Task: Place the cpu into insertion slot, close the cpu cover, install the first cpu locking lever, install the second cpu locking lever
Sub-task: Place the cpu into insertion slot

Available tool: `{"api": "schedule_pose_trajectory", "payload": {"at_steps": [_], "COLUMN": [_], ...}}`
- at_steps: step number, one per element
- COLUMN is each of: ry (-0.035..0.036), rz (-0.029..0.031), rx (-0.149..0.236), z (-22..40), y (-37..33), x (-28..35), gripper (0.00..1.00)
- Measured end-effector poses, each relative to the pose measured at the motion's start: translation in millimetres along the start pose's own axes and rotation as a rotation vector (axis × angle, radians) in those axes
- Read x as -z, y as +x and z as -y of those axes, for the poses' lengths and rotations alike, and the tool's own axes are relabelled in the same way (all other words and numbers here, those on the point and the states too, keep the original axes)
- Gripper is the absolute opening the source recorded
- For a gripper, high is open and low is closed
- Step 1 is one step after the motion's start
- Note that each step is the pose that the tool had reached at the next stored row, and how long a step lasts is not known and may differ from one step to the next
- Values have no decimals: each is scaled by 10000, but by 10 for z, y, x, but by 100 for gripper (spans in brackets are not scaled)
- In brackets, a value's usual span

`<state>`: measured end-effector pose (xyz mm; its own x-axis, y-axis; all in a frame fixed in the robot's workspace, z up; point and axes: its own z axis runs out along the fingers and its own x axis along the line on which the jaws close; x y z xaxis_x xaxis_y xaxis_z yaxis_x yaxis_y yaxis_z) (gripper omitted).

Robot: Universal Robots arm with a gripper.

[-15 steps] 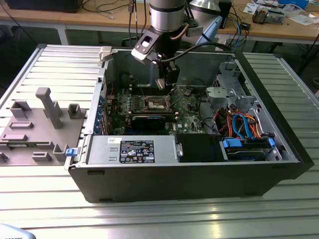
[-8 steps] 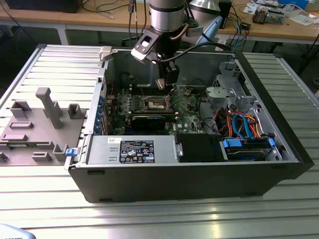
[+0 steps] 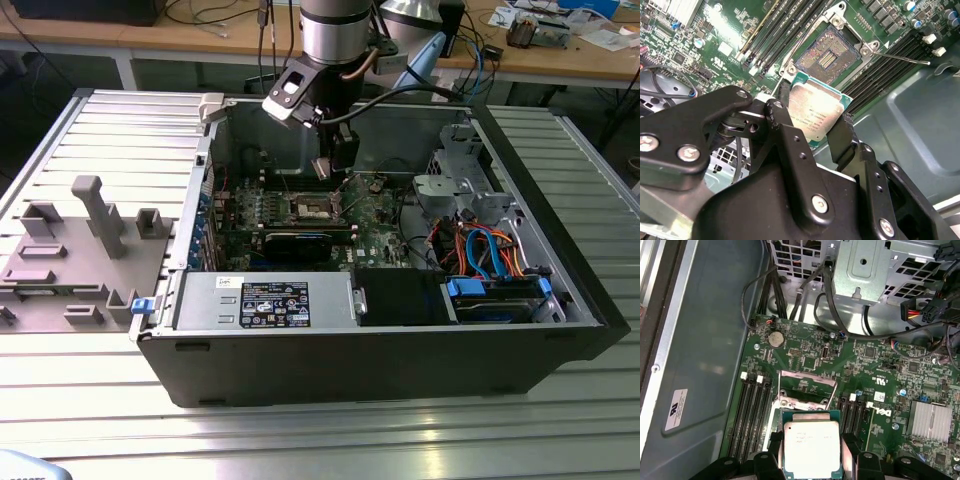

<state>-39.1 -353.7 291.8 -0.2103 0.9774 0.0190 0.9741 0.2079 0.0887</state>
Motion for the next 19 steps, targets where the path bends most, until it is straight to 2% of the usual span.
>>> {"api": "schedule_pose_trajectory", "payload": {"at_steps": [9, 10, 12, 13, 14, 15, 19], "ry": [-5, 28, 254, 431, 567, 750, 761], "rz": [23, 21, -12, -40, -63, -92, -95], "rx": [-257, -315, -379, -419, -455, -519, -537], "z": [0, 0, 0, -1, -1, -3, -3], "y": [0, 1, 0, 0, 0, -1, -1], "x": [-1, -2, -2, -2, -3, -4, -5], "gripper": [55, 55, 55, 55, 55, 55, 55]}}
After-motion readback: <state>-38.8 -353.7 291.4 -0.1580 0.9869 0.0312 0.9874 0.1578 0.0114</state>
